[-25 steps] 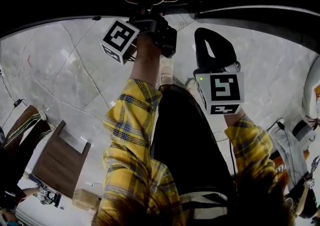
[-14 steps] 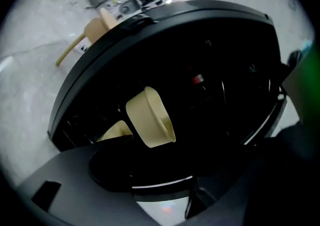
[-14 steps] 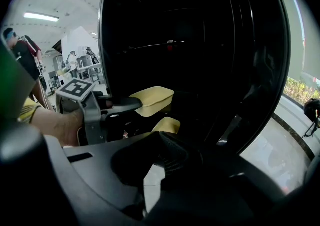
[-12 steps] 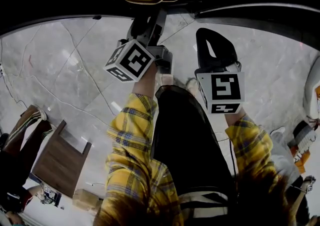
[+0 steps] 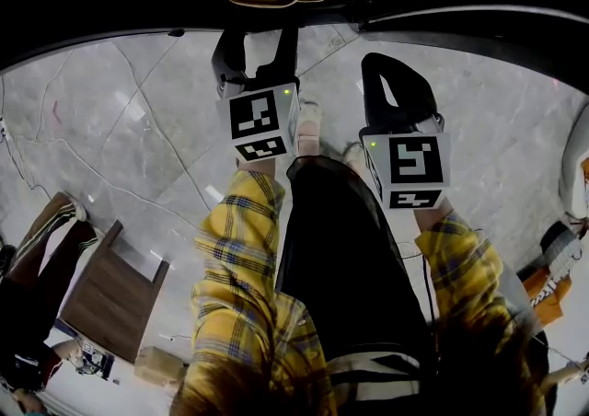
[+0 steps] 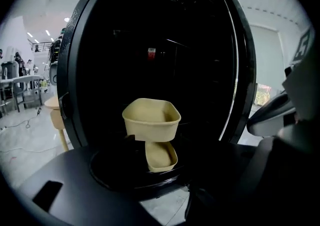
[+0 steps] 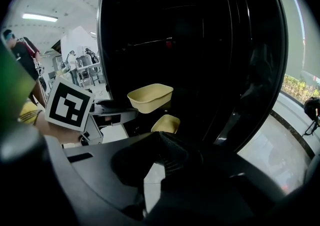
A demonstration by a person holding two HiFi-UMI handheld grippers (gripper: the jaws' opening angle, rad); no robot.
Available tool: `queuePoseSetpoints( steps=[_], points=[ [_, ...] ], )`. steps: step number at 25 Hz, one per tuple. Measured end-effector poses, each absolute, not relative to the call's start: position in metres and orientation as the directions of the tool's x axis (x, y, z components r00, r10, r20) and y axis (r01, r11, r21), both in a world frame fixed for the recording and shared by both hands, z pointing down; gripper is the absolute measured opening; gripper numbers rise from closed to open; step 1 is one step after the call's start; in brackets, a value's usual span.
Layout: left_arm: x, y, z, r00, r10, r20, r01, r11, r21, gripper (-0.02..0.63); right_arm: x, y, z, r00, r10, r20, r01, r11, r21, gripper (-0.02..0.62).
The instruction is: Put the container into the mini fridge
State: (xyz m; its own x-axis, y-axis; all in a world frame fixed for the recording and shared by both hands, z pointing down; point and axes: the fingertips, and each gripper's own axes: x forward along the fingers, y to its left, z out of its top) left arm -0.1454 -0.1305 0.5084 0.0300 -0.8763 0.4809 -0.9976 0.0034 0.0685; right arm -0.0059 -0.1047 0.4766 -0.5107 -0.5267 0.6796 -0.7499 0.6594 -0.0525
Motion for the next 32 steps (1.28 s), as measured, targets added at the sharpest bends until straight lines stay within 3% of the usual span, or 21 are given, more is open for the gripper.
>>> queuePoseSetpoints(
  steps=[8,32],
  points=[
    [-0.140,-0.148,0.508,0.045,-0.875,0.481,-0.997,-0.007,0.081,0.256,-0.008,-0.103,0.480,-0.509,-0.522,0.684,-0.750,0.660,-0.055,0.028],
    [-0.153,-0.187,0.500,0.108,-0.878,0.466,-0.986,-0.035,0.162,0.249,-0.002,-0.107,0.487,-0.483,-0.532,0.696,-0.766,0.642,-0.041,0.028]
  ],
)
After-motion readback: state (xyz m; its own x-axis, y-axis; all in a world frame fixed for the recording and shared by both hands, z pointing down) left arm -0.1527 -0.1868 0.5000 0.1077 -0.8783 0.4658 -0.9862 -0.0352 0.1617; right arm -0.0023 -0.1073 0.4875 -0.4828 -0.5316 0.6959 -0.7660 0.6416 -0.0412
